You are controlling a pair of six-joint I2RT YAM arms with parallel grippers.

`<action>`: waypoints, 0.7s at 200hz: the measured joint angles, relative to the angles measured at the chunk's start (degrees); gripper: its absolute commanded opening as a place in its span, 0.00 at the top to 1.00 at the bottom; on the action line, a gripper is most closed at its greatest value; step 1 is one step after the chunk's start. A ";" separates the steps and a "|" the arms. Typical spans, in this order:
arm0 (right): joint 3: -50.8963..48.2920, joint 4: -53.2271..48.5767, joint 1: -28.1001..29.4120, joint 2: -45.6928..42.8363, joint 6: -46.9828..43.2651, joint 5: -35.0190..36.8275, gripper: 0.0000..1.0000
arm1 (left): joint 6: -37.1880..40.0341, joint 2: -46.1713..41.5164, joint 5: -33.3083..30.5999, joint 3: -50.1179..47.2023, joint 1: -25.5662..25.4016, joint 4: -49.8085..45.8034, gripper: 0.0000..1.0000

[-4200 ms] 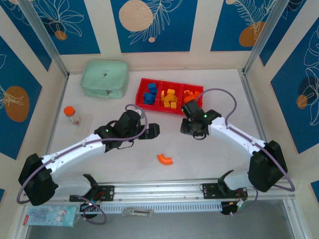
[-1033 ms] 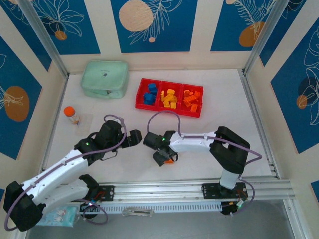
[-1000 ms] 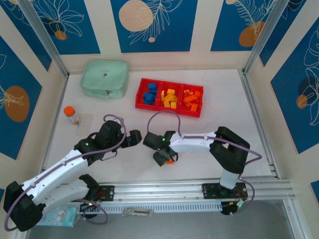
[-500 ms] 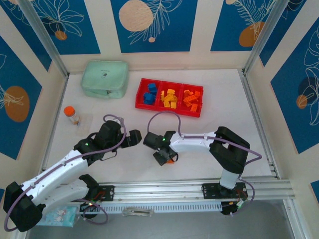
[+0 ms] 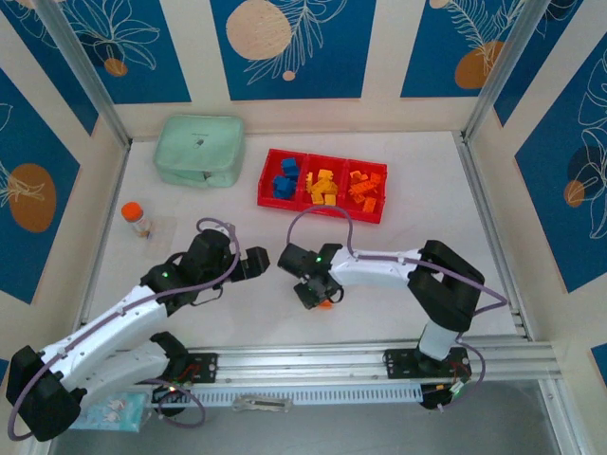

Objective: Sort the legos into containers by color
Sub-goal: Pick up the lego from the bottom-center of the table, then place the lego in the container.

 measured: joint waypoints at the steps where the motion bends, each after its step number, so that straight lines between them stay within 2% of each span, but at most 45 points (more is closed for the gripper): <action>1: 0.00 -0.02 -0.07 -0.09 0.04 -0.02 0.65 | 0.00 0.00 -0.02 0.00 0.00 0.00 0.01; 41: 3.08 -3.58 -6.58 -3.45 0.90 -0.02 0.64 | 0.61 1.53 -0.04 1.38 0.00 -0.48 0.01; 95: 14.32 -2.84 -23.47 -3.89 0.59 1.46 0.64 | 2.73 7.15 -0.46 6.49 0.35 0.13 0.01; 119: 20.96 -1.18 -30.14 -1.11 0.00 3.32 0.64 | 3.85 10.25 -0.55 8.66 0.72 1.51 0.01; 140: 26.34 0.63 -33.81 3.76 -0.76 5.22 0.64 | 4.76 12.98 -0.63 10.38 1.03 2.99 0.01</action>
